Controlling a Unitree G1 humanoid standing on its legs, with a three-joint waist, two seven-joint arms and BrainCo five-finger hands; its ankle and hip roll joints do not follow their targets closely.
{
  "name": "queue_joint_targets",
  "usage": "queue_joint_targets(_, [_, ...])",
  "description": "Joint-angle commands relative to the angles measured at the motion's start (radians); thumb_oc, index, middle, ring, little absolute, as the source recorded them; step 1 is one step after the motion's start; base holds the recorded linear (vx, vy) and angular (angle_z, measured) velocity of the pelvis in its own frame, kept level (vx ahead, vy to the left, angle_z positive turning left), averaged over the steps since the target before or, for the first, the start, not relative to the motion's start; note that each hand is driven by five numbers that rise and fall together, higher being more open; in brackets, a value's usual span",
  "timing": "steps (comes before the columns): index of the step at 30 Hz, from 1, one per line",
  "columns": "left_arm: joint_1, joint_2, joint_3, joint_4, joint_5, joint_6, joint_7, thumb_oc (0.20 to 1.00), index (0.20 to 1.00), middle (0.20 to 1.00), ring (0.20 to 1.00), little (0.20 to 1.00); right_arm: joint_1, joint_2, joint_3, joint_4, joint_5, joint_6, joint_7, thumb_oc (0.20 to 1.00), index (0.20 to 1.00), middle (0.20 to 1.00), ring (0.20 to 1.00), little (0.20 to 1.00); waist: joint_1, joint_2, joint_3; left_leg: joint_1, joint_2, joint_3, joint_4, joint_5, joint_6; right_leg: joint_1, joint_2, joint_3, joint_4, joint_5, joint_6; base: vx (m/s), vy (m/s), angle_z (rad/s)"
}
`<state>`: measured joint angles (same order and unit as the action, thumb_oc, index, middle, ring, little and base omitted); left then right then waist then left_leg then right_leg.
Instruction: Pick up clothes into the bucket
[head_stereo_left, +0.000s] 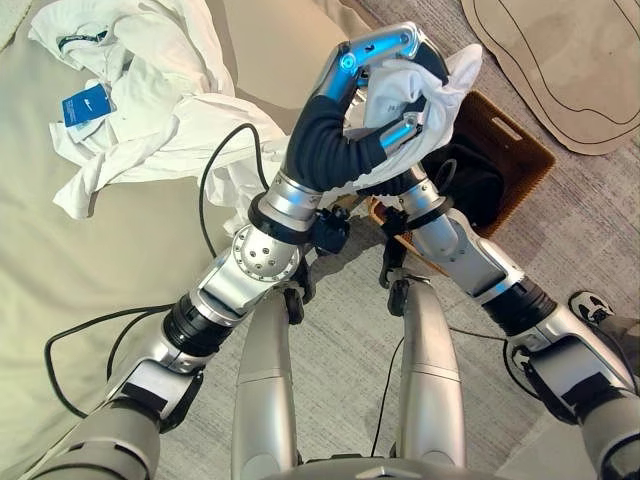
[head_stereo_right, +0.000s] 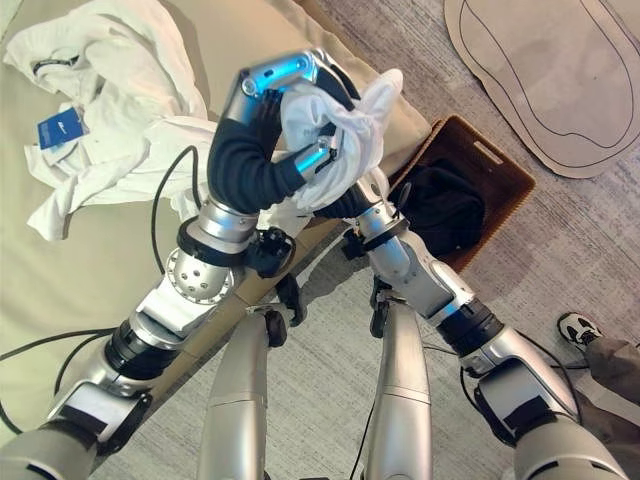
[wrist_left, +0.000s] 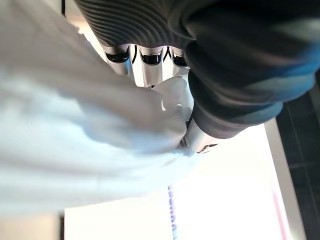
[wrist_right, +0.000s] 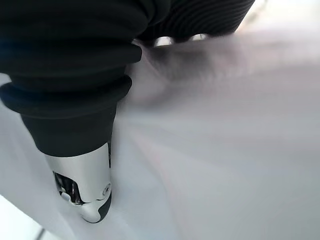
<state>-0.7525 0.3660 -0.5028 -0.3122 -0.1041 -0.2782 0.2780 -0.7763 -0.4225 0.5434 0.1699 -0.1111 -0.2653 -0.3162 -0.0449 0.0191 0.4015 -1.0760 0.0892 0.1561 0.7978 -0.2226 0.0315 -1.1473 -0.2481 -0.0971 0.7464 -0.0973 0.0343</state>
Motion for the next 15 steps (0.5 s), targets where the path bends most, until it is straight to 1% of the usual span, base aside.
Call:
queue_joint_targets(1, [-0.025,-0.069,-0.058,-0.039,-0.033,-0.044,0.001,0.200,0.200,0.200,0.200,0.200,-0.003,0.082,0.013,-0.001,0.126,-0.052,-0.002,1.000,1.000,1.000,1.000,1.000,0.002,0.016,-0.114,-0.019,0.044,-0.035,-0.094,0.086,-0.033,0.076,-0.041,0.032,-0.097,0.038,0.086,0.07,0.000,0.01])
queue_joint_targets(2, [-0.025,-0.078,-0.070,-0.040,-0.037,-0.039,0.001,0.200,0.200,0.200,0.200,0.200,0.010,0.112,0.009,0.004,0.195,-0.067,0.001,0.200,0.200,0.200,0.200,0.200,0.005,0.018,-0.113,-0.004,0.043,-0.044,-0.093,0.060,-0.044,0.087,-0.035,0.039,-0.089,0.013,0.095,0.07,0.000,0.00])
queue_joint_targets(6, [-0.026,-0.058,-0.068,-0.038,-0.029,-0.038,0.004,0.200,0.200,0.200,0.200,0.200,0.033,0.112,-0.003,0.018,0.241,-0.081,-0.002,0.200,0.200,0.200,0.200,0.200,0.005,0.017,-0.103,0.003,0.041,-0.042,-0.094,0.061,-0.044,0.094,-0.035,0.040,-0.090,0.014,0.095,0.00,0.004,0.00])
queue_joint_targets(7, [-0.026,-0.052,-0.063,-0.037,-0.026,-0.040,0.008,0.200,0.200,0.200,0.200,0.200,0.040,0.109,-0.008,0.023,0.255,-0.085,-0.002,0.200,0.200,0.200,0.200,0.200,0.004,0.016,-0.096,-0.005,0.041,-0.032,-0.097,0.086,-0.034,0.089,-0.039,0.033,-0.098,0.038,0.085,0.00,0.000,0.00])
queue_joint_targets(8, [-0.023,-0.047,-0.055,-0.035,-0.025,-0.040,0.009,0.200,0.200,0.200,0.200,0.200,0.051,0.108,-0.016,0.027,0.274,-0.089,0.004,0.200,0.200,0.200,0.200,0.200,0.005,0.017,-0.099,0.006,0.041,-0.041,-0.095,0.061,-0.045,0.097,-0.036,0.037,-0.090,0.015,0.095,0.00,0.000,0.00])
queue_joint_targets(9, [-0.018,-0.041,-0.048,-0.034,-0.023,-0.041,0.010,0.200,0.200,0.200,0.200,0.200,0.064,0.103,-0.024,0.031,0.294,-0.092,0.016,0.200,0.200,0.200,0.200,0.200,0.006,0.017,-0.096,0.008,0.043,-0.041,-0.091,0.056,-0.046,0.099,-0.036,0.037,-0.087,0.011,0.095,0.08,-0.011,0.01])
queue_joint_targets(11, [-0.007,-0.026,-0.028,-0.035,-0.016,-0.045,0.014,0.200,0.200,0.200,0.200,0.200,0.101,0.089,-0.046,0.029,0.340,-0.102,0.037,0.200,0.200,0.200,0.200,0.200,0.004,0.016,-0.095,0.009,0.044,-0.043,-0.090,0.056,-0.046,0.099,-0.036,0.037,-0.086,0.011,0.095,0.00,0.000,0.00])
queue_joint_targets(15, [0.033,0.011,0.019,-0.036,-0.014,-0.056,0.024,0.200,0.200,0.200,0.200,0.200,0.211,0.070,-0.127,0.041,0.468,-0.129,0.075,0.200,0.200,0.200,0.200,0.200,-0.001,0.016,-0.093,0.010,0.046,-0.044,-0.087,0.056,-0.047,0.101,-0.038,0.034,-0.083,0.010,0.097,0.00,0.000,0.00])
